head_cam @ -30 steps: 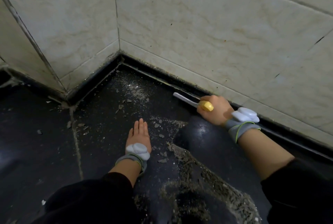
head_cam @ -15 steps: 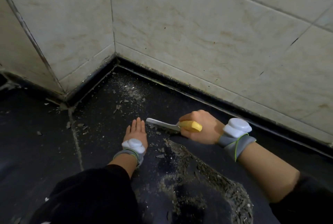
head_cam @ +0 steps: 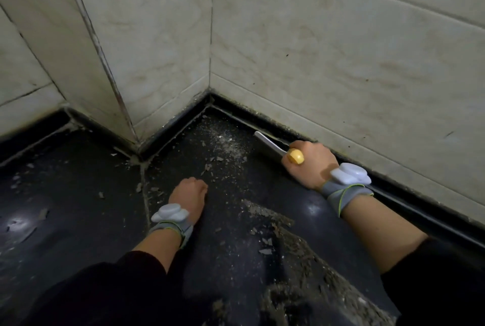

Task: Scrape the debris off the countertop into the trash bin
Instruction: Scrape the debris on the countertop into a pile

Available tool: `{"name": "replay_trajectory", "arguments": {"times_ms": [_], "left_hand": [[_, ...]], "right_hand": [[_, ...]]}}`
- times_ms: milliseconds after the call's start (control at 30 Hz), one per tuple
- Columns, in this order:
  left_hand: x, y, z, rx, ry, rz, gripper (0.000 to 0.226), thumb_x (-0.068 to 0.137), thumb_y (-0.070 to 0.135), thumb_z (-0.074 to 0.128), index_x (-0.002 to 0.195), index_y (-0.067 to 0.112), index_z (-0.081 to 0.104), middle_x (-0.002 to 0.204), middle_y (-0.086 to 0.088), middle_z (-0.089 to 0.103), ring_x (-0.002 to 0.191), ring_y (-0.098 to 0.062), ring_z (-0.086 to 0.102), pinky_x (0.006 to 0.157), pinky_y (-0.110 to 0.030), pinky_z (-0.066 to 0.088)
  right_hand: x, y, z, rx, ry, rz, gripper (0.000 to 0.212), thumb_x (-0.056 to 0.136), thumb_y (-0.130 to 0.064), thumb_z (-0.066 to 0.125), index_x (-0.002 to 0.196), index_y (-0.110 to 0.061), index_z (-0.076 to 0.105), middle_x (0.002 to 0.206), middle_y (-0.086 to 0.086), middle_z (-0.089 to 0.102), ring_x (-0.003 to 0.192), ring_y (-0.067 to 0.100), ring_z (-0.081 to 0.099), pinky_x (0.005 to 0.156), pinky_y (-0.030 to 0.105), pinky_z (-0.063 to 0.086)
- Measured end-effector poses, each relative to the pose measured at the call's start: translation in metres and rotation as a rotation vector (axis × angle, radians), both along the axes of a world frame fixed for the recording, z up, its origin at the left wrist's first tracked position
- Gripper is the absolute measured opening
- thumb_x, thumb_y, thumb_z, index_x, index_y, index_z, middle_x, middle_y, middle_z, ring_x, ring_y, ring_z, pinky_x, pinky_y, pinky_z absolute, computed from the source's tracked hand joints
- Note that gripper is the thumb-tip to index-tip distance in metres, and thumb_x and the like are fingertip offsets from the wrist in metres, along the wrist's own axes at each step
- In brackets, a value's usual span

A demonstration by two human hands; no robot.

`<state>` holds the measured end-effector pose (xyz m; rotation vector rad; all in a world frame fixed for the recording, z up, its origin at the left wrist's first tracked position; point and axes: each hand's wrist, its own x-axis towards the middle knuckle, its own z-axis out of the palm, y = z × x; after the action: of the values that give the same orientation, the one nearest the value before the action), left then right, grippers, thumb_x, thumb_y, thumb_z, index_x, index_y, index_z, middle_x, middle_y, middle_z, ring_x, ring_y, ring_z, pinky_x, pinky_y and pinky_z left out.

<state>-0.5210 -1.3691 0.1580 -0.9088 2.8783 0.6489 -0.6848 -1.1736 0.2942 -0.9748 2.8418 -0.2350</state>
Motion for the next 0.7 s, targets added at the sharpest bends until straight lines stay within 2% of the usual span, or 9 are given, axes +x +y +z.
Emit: {"name": "replay_trajectory", "arguments": {"times_ms": [67,133,200,267,300,433,533,600,700], "left_hand": [[0.002,-0.016,-0.003,0.006,0.040,0.066,0.026,0.098,0.025,0.049,0.103,0.007,0.066,0.109,-0.011,0.058,0.106,-0.028,0.054,0.086,-0.034,0.041],[0.004,-0.022,-0.004,-0.025,-0.005,0.062,0.034,0.102,0.029,0.041,0.116,0.006,0.062,0.124,-0.013,0.053,0.118,-0.030,0.048,0.094,-0.035,0.038],[0.005,-0.026,-0.009,-0.045,-0.094,0.086,0.048,0.105,0.032,0.027,0.145,0.009,0.037,0.153,-0.010,0.029,0.142,-0.027,0.025,0.112,-0.035,0.025],[0.005,-0.028,-0.015,-0.041,-0.163,0.111,0.055,0.105,0.035,0.018,0.154,0.012,0.010,0.162,-0.003,0.003,0.149,-0.020,0.001,0.119,-0.035,0.005],[0.005,-0.029,-0.017,-0.049,-0.187,0.109,0.056,0.105,0.036,0.015,0.154,0.013,0.003,0.162,-0.002,-0.003,0.149,-0.019,-0.004,0.119,-0.036,0.000],[0.006,-0.030,-0.021,-0.133,-0.258,0.067,0.057,0.104,0.034,0.012,0.154,0.012,-0.005,0.161,-0.002,-0.010,0.149,-0.018,-0.007,0.119,-0.037,-0.005],[0.004,-0.029,-0.021,-0.157,-0.275,0.055,0.057,0.104,0.032,0.012,0.153,0.009,-0.005,0.161,-0.005,-0.010,0.149,-0.019,-0.006,0.120,-0.037,-0.005],[0.003,-0.030,-0.020,-0.173,-0.286,0.043,0.057,0.104,0.031,0.012,0.153,0.008,-0.005,0.161,-0.007,-0.010,0.149,-0.020,-0.005,0.120,-0.037,-0.005],[0.003,-0.031,-0.018,-0.169,-0.285,0.027,0.056,0.105,0.030,0.012,0.152,0.007,-0.006,0.161,-0.008,-0.011,0.149,-0.021,-0.006,0.120,-0.035,-0.005]], "right_hand": [[-0.014,-0.013,-0.009,-0.002,0.010,-0.006,0.027,0.085,-0.040,0.053,0.092,-0.015,0.060,0.093,0.012,0.067,0.089,0.038,0.063,0.064,0.032,0.042],[-0.021,-0.019,-0.015,0.013,0.041,-0.015,0.027,0.086,-0.038,0.053,0.095,-0.014,0.060,0.096,0.013,0.067,0.090,0.038,0.062,0.064,0.031,0.039],[-0.028,-0.028,-0.023,0.044,0.061,-0.001,0.027,0.087,-0.036,0.055,0.098,-0.011,0.059,0.101,0.015,0.066,0.094,0.038,0.062,0.066,0.032,0.039],[-0.032,-0.037,-0.030,0.068,0.059,0.013,0.029,0.087,-0.034,0.056,0.101,-0.009,0.057,0.105,0.017,0.064,0.097,0.038,0.060,0.070,0.033,0.040],[-0.032,-0.039,-0.031,0.080,0.060,0.024,0.030,0.087,-0.033,0.056,0.102,-0.007,0.057,0.106,0.018,0.064,0.099,0.038,0.060,0.072,0.033,0.040],[-0.028,-0.040,-0.028,0.107,0.050,0.168,0.029,0.085,-0.033,0.058,0.101,-0.009,0.058,0.106,0.015,0.063,0.100,0.036,0.059,0.074,0.032,0.039],[-0.028,-0.037,-0.015,0.096,0.027,0.270,0.018,0.085,-0.034,0.057,0.084,-0.017,0.055,0.096,0.011,0.067,0.091,0.036,0.061,0.069,0.032,0.041],[-0.033,-0.042,-0.007,0.067,0.035,0.257,0.024,0.085,-0.038,0.055,0.081,-0.015,0.058,0.089,0.011,0.068,0.086,0.037,0.062,0.068,0.034,0.047],[-0.041,-0.052,-0.010,0.045,0.070,0.187,0.024,0.085,-0.038,0.055,0.086,-0.015,0.060,0.092,0.013,0.067,0.087,0.038,0.062,0.068,0.035,0.047]]}}
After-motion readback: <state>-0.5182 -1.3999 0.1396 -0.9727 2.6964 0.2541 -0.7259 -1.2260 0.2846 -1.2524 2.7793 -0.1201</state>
